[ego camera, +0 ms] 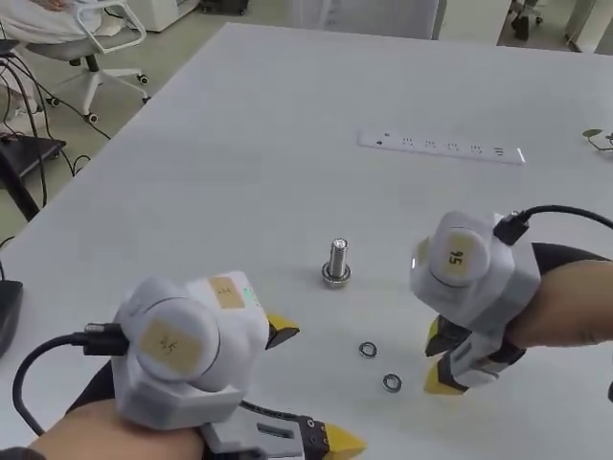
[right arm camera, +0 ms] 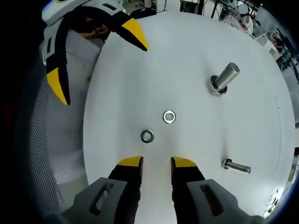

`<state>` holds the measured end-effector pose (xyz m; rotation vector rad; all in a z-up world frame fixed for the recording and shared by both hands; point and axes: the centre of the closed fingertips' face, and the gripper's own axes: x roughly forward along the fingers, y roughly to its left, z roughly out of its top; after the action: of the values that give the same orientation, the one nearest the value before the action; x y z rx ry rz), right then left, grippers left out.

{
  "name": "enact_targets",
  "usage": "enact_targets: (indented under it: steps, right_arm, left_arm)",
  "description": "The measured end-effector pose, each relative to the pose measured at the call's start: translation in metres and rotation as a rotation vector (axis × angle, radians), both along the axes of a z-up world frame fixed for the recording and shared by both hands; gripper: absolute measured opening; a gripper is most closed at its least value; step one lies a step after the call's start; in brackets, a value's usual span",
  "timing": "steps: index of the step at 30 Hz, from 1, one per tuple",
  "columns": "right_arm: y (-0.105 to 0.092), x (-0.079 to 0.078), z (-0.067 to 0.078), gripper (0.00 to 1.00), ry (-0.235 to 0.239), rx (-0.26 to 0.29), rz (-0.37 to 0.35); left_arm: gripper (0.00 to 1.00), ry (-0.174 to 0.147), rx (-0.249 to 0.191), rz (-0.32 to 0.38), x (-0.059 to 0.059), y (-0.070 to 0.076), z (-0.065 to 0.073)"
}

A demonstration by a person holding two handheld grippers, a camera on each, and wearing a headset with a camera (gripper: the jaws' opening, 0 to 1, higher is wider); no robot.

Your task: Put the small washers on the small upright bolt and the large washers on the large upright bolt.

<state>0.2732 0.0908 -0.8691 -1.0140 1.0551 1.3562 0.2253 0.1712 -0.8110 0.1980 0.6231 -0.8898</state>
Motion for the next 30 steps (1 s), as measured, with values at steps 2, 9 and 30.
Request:
enact_targets:
  steps: [2,9,30]
  right_arm:
    - [0.004,-0.002,0.0,0.26,0.002,0.001,0.009]
    - [0.018,-0.011,-0.006,0.25,0.01,-0.003,0.054]
    - [0.026,-0.012,-0.01,0.17,-0.064,-0.018,0.147]
  left_arm:
    - [0.71,0.001,0.0,0.001,0.0,0.0,0.0]
    - [0.71,-0.004,0.0,0.003,0.0,0.0,0.001]
    - [0.71,-0.009,-0.007,0.002,0.001,-0.001,0.003]
